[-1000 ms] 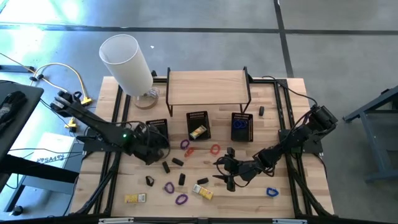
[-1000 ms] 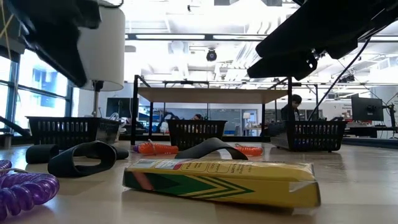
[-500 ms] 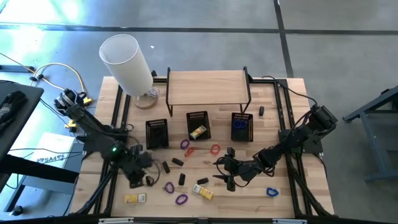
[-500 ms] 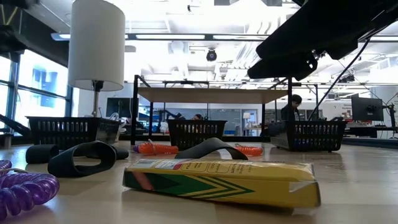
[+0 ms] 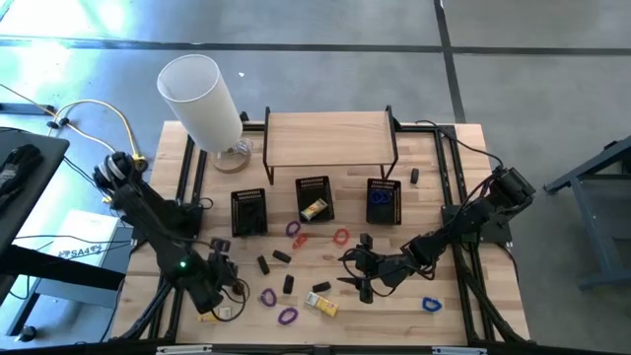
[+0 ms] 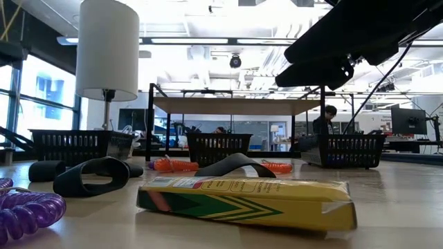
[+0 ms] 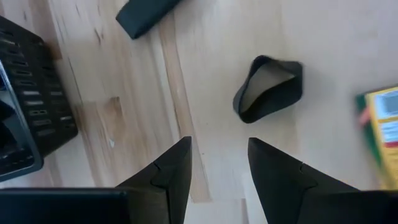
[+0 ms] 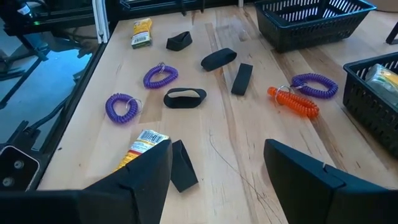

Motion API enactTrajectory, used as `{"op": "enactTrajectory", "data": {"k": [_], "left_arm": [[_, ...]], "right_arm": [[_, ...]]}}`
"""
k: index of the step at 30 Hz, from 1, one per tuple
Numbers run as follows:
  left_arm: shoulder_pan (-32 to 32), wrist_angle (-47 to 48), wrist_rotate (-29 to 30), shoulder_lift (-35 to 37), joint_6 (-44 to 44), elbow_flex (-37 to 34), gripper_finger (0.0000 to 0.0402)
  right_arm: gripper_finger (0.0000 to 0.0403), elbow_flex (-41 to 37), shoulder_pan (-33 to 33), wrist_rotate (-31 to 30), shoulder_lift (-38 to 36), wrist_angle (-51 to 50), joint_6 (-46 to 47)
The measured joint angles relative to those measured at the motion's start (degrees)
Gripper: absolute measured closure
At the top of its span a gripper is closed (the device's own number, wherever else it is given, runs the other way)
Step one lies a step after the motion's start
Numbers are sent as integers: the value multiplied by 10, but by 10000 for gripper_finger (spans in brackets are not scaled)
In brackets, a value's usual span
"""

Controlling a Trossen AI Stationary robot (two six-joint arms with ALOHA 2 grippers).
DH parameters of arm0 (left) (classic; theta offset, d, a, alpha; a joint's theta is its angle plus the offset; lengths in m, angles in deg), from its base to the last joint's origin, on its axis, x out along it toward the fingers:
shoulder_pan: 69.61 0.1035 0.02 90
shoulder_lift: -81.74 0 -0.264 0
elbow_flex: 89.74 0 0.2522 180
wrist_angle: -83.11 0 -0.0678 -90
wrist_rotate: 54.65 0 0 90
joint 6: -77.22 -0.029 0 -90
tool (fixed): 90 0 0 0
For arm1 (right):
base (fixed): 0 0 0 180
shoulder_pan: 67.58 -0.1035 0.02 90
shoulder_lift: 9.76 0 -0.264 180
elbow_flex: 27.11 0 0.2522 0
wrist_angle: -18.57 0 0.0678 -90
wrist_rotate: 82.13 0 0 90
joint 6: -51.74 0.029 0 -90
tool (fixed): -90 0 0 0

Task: Pick & Place Office Desk Supplies
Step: Put the black rubber band into the left black bin

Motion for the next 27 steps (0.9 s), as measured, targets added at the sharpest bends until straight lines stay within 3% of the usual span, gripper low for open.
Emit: {"op": "enactTrajectory", "data": {"k": [13,27], "left_arm": [[0,-31,-21,-100,-5,0,253],[2,-83,-1,-111,-75,0,253]], "right_arm": [[160,0,0,0,0,0,3],[160,0,1,-1,0,6,5]]}}
